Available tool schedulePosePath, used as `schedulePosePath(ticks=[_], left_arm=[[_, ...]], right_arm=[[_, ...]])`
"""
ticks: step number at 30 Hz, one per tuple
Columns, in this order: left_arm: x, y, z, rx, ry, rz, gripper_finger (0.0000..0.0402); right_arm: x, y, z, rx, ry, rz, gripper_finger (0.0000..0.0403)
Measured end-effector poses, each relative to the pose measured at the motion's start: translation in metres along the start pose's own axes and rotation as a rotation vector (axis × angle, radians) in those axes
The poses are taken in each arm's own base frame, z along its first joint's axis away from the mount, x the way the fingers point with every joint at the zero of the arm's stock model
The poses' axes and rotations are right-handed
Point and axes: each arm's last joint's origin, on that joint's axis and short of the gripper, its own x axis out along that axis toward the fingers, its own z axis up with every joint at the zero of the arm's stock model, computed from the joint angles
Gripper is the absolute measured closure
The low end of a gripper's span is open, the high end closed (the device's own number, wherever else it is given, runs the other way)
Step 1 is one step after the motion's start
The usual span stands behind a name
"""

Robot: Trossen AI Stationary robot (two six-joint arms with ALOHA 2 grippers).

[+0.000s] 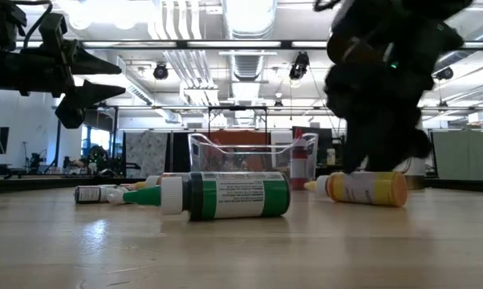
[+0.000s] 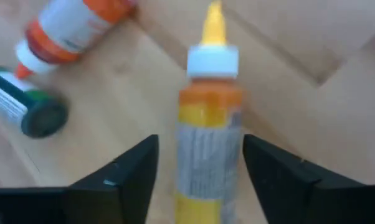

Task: Pick & Place food coloring
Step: Put the center big yellow food coloring bottle into the transparent bin

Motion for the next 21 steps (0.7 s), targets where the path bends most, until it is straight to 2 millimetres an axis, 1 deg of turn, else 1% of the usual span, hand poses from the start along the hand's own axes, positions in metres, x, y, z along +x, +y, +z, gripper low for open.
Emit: schedulePosePath(ticks=[3, 6, 9, 12, 14, 18, 21], left_arm=[[0.0, 0.0, 0.0, 0.0, 0.0, 0.0, 0.0234], [0.0, 0.0, 0.0, 0.0, 0.0, 0.0, 0.0234], [0.0, 0.0, 0.0, 0.0, 0.0, 0.0, 0.0234], [0.0, 0.0, 0.0, 0.0, 0.0, 0.0, 0.0234], [0.0, 0.0, 0.0, 0.0, 0.0, 0.0, 0.0234], [0.0, 0.0, 0.0, 0.0, 0.0, 0.0, 0.0234], [0.0, 0.0, 0.0, 0.0, 0.0, 0.0, 0.0234]], right_arm=[[-0.006, 0.004, 0.013, -0.049, 0.013, -0.064, 0.0129], [-0.01, 0.012, 0.029, -0.084, 0.027, -0.08, 0.0103], [-0.003, 0.019, 0.046, -0.078, 0.072, -0.076, 0.0088], [0.01, 0.026, 0.06, -0.073, 0.131, -0.089, 0.0084], [0.018, 0.03, 0.066, -0.069, 0.167, -0.132, 0.0086], [0.031, 0.03, 0.071, -0.101, 0.274, -0.264, 0.0098], [0.037, 0.032, 0.073, -0.16, 0.323, -0.305, 0.011]])
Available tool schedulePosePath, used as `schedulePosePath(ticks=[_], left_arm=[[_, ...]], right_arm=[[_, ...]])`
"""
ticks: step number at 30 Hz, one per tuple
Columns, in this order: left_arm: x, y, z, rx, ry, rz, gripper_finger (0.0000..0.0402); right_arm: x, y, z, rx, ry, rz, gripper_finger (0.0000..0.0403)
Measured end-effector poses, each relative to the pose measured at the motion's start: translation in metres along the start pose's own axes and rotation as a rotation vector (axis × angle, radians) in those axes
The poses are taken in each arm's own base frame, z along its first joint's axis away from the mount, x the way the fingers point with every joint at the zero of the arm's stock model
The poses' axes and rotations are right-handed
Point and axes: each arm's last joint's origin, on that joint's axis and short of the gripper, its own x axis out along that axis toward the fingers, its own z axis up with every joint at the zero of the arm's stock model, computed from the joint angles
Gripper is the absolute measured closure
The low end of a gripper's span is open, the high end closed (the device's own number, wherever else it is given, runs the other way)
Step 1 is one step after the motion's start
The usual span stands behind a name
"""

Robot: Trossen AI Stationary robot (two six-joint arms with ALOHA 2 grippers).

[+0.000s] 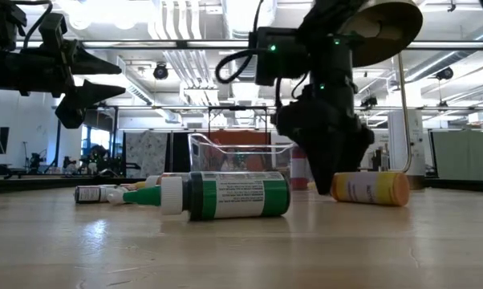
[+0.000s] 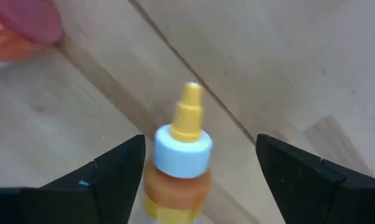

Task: Pick & Place food coloring
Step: Put the center big yellow food coloring bottle into the transparent bin

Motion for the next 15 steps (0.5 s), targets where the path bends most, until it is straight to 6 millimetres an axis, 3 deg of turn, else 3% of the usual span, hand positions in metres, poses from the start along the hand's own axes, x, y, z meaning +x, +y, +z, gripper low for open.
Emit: schedulePosePath(ticks=[6, 15], left_arm=[[0.0, 0.0, 0.0, 0.0, 0.0, 0.0, 0.0234], [0.0, 0.0, 0.0, 0.0, 0.0, 0.0, 0.0234]], right_arm=[[0.005, 0.01, 0.012, -0.022, 0.003, 0.011, 0.0138], [0.008, 0.009, 0.017, -0.003, 0.058, 0.006, 0.0186]])
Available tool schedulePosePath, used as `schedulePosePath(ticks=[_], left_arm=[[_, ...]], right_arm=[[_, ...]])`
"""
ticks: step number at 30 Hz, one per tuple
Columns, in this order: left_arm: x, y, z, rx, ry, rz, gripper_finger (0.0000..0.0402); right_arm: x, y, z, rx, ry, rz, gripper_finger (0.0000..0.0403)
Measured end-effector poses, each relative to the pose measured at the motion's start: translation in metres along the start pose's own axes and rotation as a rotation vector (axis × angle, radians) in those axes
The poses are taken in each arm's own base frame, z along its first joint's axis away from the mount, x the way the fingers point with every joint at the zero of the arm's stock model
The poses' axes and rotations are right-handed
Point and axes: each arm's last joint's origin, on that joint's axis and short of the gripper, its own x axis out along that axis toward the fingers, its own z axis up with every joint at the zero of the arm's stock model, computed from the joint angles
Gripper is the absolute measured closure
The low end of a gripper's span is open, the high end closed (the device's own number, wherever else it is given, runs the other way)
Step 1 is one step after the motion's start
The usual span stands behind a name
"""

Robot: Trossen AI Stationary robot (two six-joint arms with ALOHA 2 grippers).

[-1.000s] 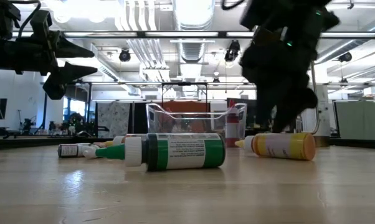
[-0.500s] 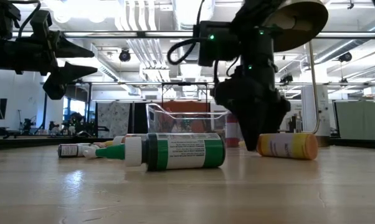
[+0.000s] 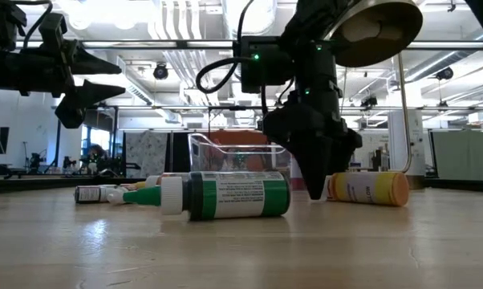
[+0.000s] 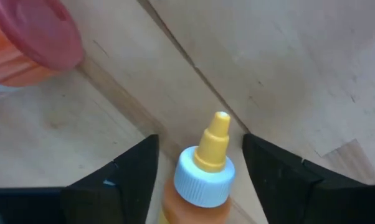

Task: Pick & Place food coloring
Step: Put the center big yellow food coloring bottle into the transparent bin

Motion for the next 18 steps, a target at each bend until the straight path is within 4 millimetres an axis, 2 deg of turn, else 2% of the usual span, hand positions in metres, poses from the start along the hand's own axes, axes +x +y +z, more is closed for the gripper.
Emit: schedulePosePath(ticks=[9, 12, 15, 18], left_arm=[[0.0, 0.0, 0.0, 0.0, 0.0, 0.0, 0.0234], [0.0, 0.0, 0.0, 0.0, 0.0, 0.0, 0.0234], [0.0, 0.0, 0.0, 0.0, 0.0, 0.0, 0.0234], [0.0, 0.0, 0.0, 0.0, 0.0, 0.0, 0.0234]], right_arm=[[-0.002, -0.004, -0.001, 0.003, 0.006, -0.012, 0.029], [-0.008, -0.003, -0.003, -0.021, -0.029, -0.034, 0.0296], [-0.027, -0.001, -0.009, -0.026, -0.14, -0.062, 0.0296], [-0.057, 0.004, -0.018, -0.008, -0.366, -0.097, 0.0296]])
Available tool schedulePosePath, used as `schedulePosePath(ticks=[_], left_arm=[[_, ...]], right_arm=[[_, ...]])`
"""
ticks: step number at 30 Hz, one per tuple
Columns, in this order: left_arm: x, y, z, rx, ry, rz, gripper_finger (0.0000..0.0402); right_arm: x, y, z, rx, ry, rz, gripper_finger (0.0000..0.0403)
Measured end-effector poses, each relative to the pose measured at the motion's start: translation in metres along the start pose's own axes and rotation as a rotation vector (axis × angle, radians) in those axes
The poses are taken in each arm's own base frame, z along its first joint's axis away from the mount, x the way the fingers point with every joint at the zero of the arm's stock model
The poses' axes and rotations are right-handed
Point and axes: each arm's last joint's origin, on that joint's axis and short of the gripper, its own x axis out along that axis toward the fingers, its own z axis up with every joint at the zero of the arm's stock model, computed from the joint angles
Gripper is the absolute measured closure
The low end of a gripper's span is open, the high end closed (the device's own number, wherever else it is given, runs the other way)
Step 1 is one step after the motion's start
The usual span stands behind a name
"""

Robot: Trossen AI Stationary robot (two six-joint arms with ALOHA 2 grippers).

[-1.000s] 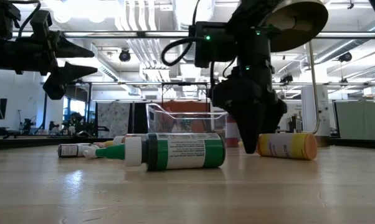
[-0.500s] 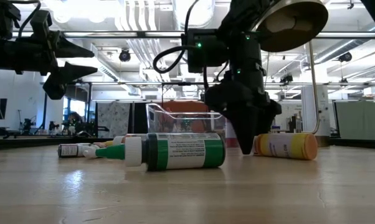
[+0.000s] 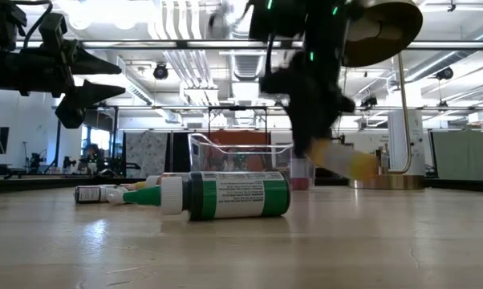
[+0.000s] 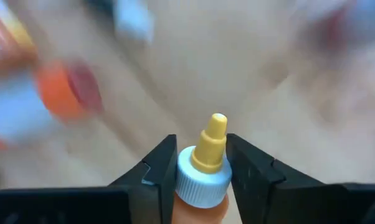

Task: Pick & Place food coloring
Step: Put the center big yellow food coloring bottle into the transparent bin

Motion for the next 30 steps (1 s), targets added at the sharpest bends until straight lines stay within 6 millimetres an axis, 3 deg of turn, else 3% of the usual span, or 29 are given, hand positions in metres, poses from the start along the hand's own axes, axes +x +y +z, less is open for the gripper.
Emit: schedulePosePath(ticks=[5, 7, 11, 15, 19, 25, 30], left_arm=[[0.0, 0.0, 0.0, 0.0, 0.0, 0.0, 0.0234], [0.0, 0.0, 0.0, 0.0, 0.0, 0.0, 0.0234], [0.0, 0.0, 0.0, 0.0, 0.0, 0.0, 0.0234], [0.0, 0.0, 0.0, 0.0, 0.0, 0.0, 0.0234], [0.0, 0.0, 0.0, 0.0, 0.0, 0.0, 0.0234], [0.0, 0.0, 0.0, 0.0, 0.0, 0.0, 0.0234], [0.0, 0.0, 0.0, 0.0, 0.0, 0.0, 0.0234]], right_arm=[[-0.065, 0.008, -0.021, 0.115, -0.666, -0.096, 0.0296], [-0.073, 0.007, -0.038, 0.162, -0.85, -0.131, 0.0296], [-0.052, -0.002, -0.071, 0.198, -0.922, -0.137, 0.0291], [-0.034, -0.011, -0.091, 0.349, -0.926, -0.071, 0.0285], [-0.021, -0.014, -0.098, 0.402, -0.945, -0.084, 0.0287], [0.001, -0.013, -0.104, 0.261, -0.911, -0.187, 0.0285], [0.018, -0.014, -0.11, 0.256, -0.89, -0.216, 0.0284]])
